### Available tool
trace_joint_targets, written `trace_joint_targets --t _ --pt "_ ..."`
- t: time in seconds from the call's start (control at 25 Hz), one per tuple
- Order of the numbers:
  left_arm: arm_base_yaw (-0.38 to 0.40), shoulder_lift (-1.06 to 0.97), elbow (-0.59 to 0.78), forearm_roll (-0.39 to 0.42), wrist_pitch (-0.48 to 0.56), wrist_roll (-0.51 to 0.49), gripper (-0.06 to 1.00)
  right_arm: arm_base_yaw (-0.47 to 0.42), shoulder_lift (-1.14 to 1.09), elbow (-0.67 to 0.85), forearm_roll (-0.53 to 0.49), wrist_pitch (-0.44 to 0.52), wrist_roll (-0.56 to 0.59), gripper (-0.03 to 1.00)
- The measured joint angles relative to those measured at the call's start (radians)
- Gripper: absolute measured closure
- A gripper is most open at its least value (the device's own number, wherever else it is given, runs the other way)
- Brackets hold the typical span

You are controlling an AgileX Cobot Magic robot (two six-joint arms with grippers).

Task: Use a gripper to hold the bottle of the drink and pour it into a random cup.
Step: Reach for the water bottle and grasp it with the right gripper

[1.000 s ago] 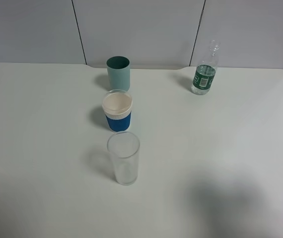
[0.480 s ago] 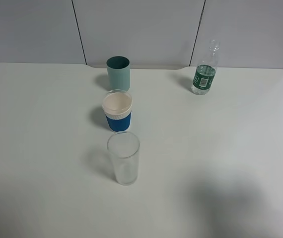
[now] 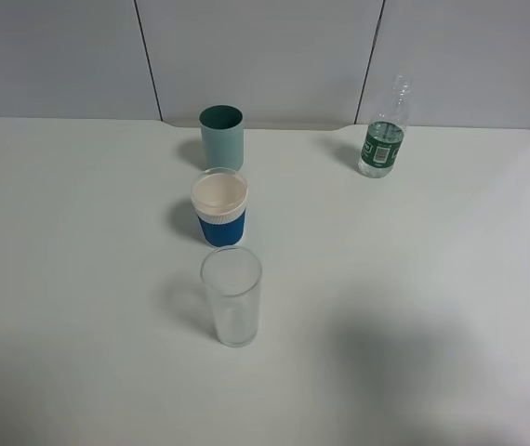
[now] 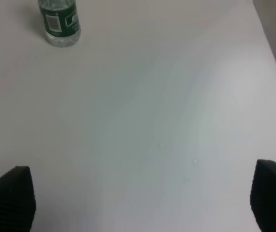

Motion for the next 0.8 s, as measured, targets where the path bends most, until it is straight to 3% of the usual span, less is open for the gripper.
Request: trace_joint_targets --t 0.52,0.8 --pt "0.000 0.000 0.000 0.000 0.000 0.000 -0.04 0.000 0.543 -0.064 0.043 -0.195 -0.035 0.09" --pt "0.000 0.000 0.000 0.000 0.000 0.000 -0.04 0.000 0.749 -0.065 0.029 -0.355 -0.036 0.09"
